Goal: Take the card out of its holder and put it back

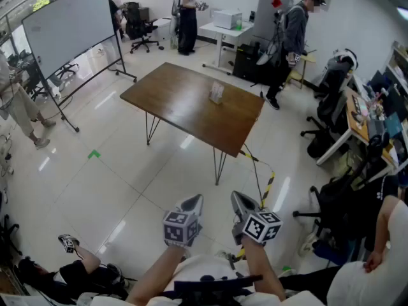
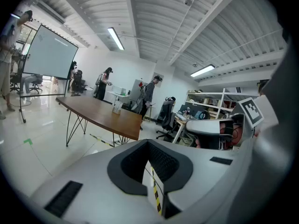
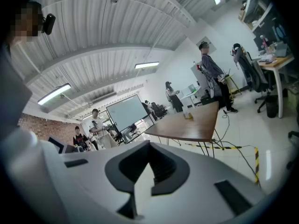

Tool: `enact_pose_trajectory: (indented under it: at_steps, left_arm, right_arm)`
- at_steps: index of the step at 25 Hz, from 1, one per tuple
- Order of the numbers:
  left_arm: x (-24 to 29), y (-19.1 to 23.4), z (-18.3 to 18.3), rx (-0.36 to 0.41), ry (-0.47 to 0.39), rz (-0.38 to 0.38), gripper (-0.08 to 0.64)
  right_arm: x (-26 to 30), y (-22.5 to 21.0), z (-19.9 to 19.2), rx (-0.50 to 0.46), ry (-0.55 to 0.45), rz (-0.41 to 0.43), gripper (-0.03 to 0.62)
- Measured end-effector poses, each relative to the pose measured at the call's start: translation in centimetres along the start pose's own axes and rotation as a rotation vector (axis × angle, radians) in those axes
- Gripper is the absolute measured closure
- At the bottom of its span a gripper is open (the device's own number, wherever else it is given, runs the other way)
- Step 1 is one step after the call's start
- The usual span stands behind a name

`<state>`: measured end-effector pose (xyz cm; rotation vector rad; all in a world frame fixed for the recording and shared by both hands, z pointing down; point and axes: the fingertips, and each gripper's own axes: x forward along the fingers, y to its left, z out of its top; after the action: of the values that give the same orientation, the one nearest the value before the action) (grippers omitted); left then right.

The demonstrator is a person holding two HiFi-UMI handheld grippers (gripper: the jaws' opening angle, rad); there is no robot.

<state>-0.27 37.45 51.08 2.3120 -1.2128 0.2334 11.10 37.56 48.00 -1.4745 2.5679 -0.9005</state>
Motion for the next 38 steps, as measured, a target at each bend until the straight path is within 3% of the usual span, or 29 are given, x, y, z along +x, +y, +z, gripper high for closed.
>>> enact_pose_trajectory:
  at_steps: [12,20,29,38]
  left_arm:
    - [-1.9,3.8,0.2,-0.002,0.002,-0.014,0.565]
    - [-2.7,5.3,0.2,0.016,0.024,-0.058,0.565]
    - [-0.1,6.4,0.6,0.0,0.042,-0.064,0.565]
    - [5.6,8.9,4.1,0.004,0.034,-0.03,0.565]
  right_arm:
    - [3.2,3.1,-1.5,0.003,-0.001,-0.011,0.589]
    - [3.7,4.3,-3.3,0.033,-0.015,-0.061,0.589]
    - [5.4,1.5,-3.6,0.071,-0.005,-0.099,0.589]
    - [11.1,-2.0,0.2,0.067,-0.001,-0.059,0.589]
